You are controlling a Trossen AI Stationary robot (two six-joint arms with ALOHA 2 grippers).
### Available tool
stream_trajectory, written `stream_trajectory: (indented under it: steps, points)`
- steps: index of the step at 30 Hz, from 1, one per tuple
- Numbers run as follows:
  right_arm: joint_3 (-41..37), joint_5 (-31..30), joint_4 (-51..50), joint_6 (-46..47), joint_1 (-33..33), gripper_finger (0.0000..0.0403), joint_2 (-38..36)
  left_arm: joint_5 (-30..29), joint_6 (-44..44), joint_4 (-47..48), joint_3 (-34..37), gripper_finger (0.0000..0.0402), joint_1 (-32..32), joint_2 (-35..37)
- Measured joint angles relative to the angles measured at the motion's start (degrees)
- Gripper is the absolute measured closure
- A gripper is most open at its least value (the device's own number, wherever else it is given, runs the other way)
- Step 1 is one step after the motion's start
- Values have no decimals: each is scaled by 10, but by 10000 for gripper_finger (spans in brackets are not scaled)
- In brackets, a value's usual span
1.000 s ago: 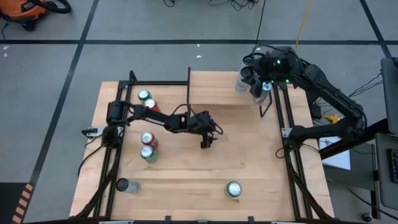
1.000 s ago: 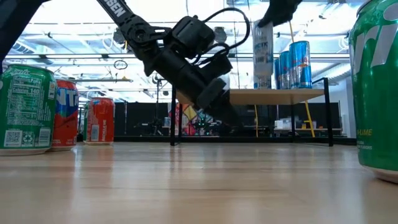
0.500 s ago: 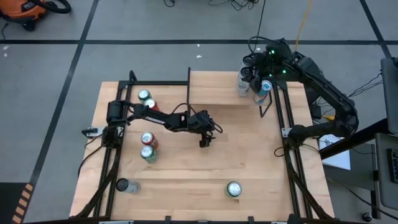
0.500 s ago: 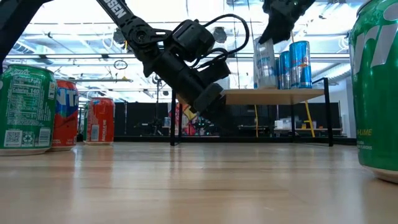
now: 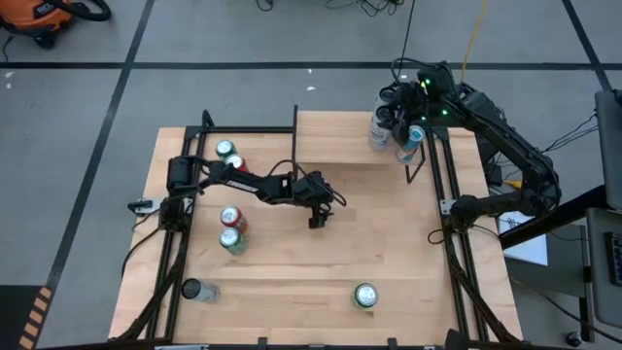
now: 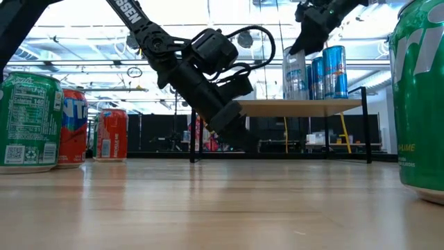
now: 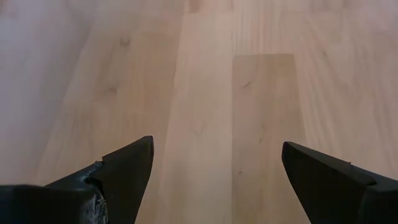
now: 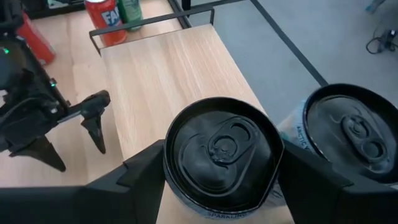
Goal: Place canned beverage on shelf
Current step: Put the right white blue soda can on the shelf aligned with the other white blue soda can, then put the white blue soda can on the shelf aligned with the other white blue soda can
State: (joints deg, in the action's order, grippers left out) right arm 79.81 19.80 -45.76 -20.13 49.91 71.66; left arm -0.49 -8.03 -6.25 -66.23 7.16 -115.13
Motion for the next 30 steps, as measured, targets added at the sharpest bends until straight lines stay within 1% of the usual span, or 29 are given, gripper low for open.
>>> stream_trajectory:
  steps: [3, 7, 11, 13, 22, 27, 30]
  points:
    - [0, 1, -8, -17, 0, 140, -1, 0, 0, 0, 0, 47, 0, 0]
    - [0, -2, -15, -27, 0, 109, -1, 0, 0, -1, 0, 47, 0, 0]
    - [-1, -37, -27, -36, 0, 90, -10, 0, 0, -1, 0, 47, 0, 0]
    - [-1, -47, -33, -42, 0, 87, -19, 0, 1, -1, 0, 47, 0, 0]
    - [-1, -47, -30, -45, 0, 86, -78, 0, 2, -3, 0, 47, 0, 0]
    - [-1, -45, -12, 29, -1, 87, -117, -3, 2, 11, 0, 47, -4, 0]
    - [-1, -35, -7, 57, -6, 96, -146, -61, 18, 69, 0, 47, -13, 11]
